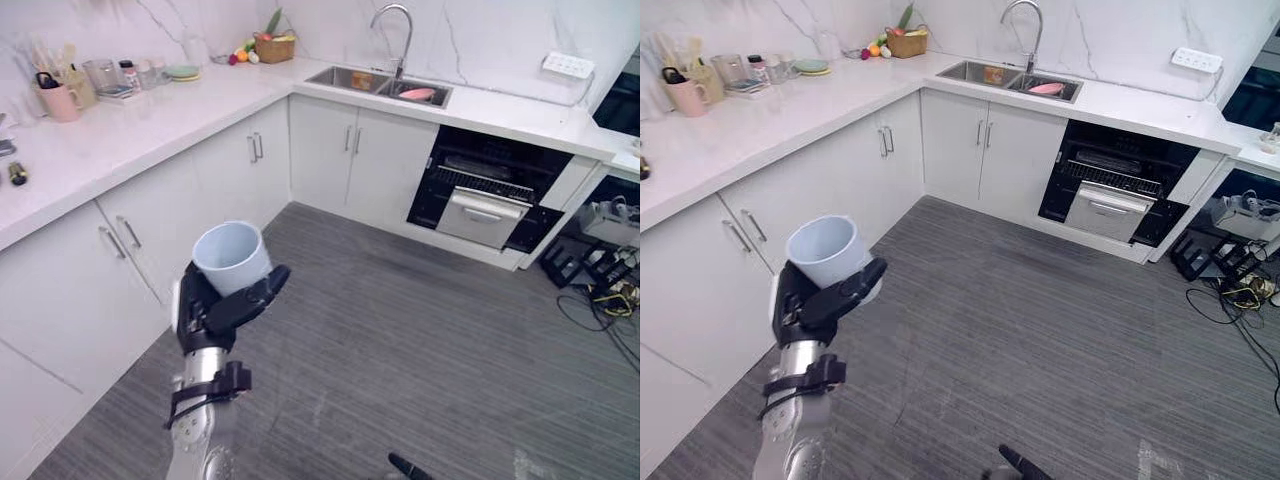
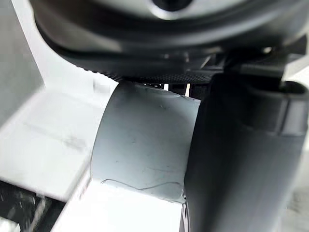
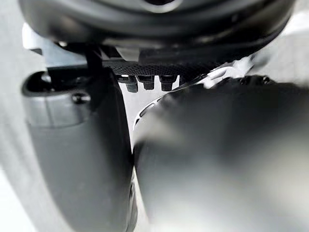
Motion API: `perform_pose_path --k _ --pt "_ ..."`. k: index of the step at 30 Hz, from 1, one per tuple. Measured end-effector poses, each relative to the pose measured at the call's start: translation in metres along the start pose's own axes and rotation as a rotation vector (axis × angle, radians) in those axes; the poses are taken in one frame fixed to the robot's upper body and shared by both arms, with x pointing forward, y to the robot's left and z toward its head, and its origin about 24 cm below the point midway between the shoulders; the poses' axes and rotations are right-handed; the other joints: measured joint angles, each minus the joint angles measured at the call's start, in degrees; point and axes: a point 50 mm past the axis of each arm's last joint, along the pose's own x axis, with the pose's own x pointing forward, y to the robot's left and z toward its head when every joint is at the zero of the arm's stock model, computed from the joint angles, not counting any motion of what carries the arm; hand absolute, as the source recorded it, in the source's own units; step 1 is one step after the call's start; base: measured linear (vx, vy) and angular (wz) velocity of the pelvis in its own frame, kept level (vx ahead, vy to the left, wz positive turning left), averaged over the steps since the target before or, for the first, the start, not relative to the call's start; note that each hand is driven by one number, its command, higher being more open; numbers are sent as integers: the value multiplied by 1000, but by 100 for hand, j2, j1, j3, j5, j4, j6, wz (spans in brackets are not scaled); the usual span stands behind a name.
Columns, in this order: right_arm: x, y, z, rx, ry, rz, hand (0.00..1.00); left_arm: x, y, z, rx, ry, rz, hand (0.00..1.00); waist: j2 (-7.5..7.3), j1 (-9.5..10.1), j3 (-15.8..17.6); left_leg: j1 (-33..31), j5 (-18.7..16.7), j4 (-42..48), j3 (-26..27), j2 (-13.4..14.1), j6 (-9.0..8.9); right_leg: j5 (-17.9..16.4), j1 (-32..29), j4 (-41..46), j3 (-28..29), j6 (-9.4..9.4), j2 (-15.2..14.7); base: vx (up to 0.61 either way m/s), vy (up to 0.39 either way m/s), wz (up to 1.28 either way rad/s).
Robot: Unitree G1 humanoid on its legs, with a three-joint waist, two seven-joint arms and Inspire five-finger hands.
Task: Walk over to the sink, pick up the cup, carry it to the dishwasher, place the cup inside the dishwasher, then close the dishwasher door
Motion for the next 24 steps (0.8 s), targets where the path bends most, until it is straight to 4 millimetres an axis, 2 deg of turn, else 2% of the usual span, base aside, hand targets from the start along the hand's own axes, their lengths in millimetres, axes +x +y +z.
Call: perform_pose_path --k 1,2,3,4,5,6,8,9,10,11,12,13,14,15,16,17,18,19,20,22,24 --pt "-2 3 5 -4 -24 21 100 0 -7 -2 -18 6 -29 0 110 -98 70 266 -203 140 -41 134 -96 273 -110 -819 68 26 106 593 -91 51" --pt "-4 2 7 -12 -36 33 100 -1 -13 -4 -28 11 -57 0 181 -102 108 488 -493 365 -2 262 -228 664 -163 -1495 283 145 231 597 -106 43" --pt "-5 3 7 -21 -37 38 100 -2 -16 -5 -26 11 -72 0 179 -95 109 584 -673 494 18 304 -311 872 -215 -1646 370 131 240 505 -104 40" --pt "-6 4 8 -34 -43 47 100 -5 -19 -4 -16 4 -90 0 163 -100 111 719 -982 724 56 367 -402 1210 -273 -1563 469 48 204 580 -189 57" --pt "-6 4 8 -78 -39 44 100 -10 -20 -1 13 -17 -103 0 27 -125 48 959 -1402 966 -50 345 -556 1577 -241 -1163 600 -315 90 613 -240 59" --pt "-6 6 7 -95 -32 46 100 -10 -19 1 19 -31 -106 0 -15 -115 21 1025 -1523 1043 -82 334 -601 1722 -269 -1032 702 -332 74 630 -276 45" --pt "-7 -1 25 -132 -53 32 100 -10 -19 0 -1 -40 -86 0 351 -93 36 1045 -1674 1429 -12 694 -665 1041 -360 -429 445 -379 232 524 -281 18" --pt "-6 2 29 -135 -52 35 100 -9 -19 1 -10 -46 -81 0 449 -103 27 918 -1601 1953 27 929 -696 712 -302 -254 317 -484 372 664 -394 2" --pt "-7 3 30 -148 -40 32 100 -9 -20 0 -29 -45 -78 0 520 -75 79 598 -1184 3120 33 1261 -677 346 -4 -240 214 -640 635 541 -352 -8" --pt "-7 3 30 -151 -38 29 100 -9 -21 0 -32 -45 -77 0 516 -57 101 496 -1014 3414 14 1324 -701 295 83 -256 193 -660 681 484 -345 -12" --pt "-8 2 31 -162 -33 19 100 -10 -22 -1 -57 -39 -77 0 558 -58 178 -54 21 4635 -127 1576 -730 151 445 -455 103 -711 851 425 -293 0" --pt "-9 1 29 -175 -26 11 100 -13 -25 -3 -74 -30 -83 0 554 -52 218 -750 542 5763 -134 1853 -734 129 811 -818 57 -747 1034 408 -271 8" --pt "-9 0 27 -181 -17 6 100 -14 -26 -4 -78 -26 -90 0 584 -42 220 -1104 508 6220 -86 1939 -679 129 1025 -1025 47 -748 1092 422 -242 11" --pt "-11 -3 20 -187 7 -3 100 -16 -25 -5 -82 -16 -102 0 504 29 273 -1695 382 6666 60 1970 -488 140 1480 -1505 42 -735 1157 442 -227 4" --pt "-12 -6 14 -190 32 -11 100 -18 -24 -5 -96 -12 -106 0 468 157 284 -2139 169 6477 352 1966 -335 261 1892 -2017 66 -599 1210 531 -243 -6" --pt "-12 -8 12 -193 43 -14 100 -18 -23 -5 -106 -12 -105 0 448 231 259 -2326 43 6197 519 1964 -310 339 2051 -2249 104 -591 1239 542 -200 -29" --pt "-10 -9 13 -204 58 -17 100 -17 -21 -4 -109 -23 -103 0 463 348 226 -2567 -184 5373 822 1944 -317 465 2307 -2588 243 -716 1303 567 -153 -52" --pt "-7 -6 16 -219 73 -16 100 -17 -17 -3 -111 -27 -87 0 453 424 231 -2586 -232 4051 974 1792 -355 493 2559 -2770 408 -755 1323 501 -100 -58" --pt "-5 -6 16 -231 83 -19 100 -17 -16 -3 -112 -25 -77 0 449 427 231 -2527 -174 3253 982 1662 -414 493 2676 -2853 483 -754 1319 503 -47 -54" --pt "-2 -4 19 -248 93 -21 100 -21 -17 -5 -116 -9 -78 0 454 433 227 -2413 295 1298 826 1347 -471 430 2997 -3087 713 -648 1310 423 15 -53" --pt "-1 -5 17 -249 100 -26 100 -26 -24 -12 -135 29 -103 0 440 520 207 -2475 990 710 722 1182 -450 192 3303 -3149 1090 -428 1274 462 114 -80"
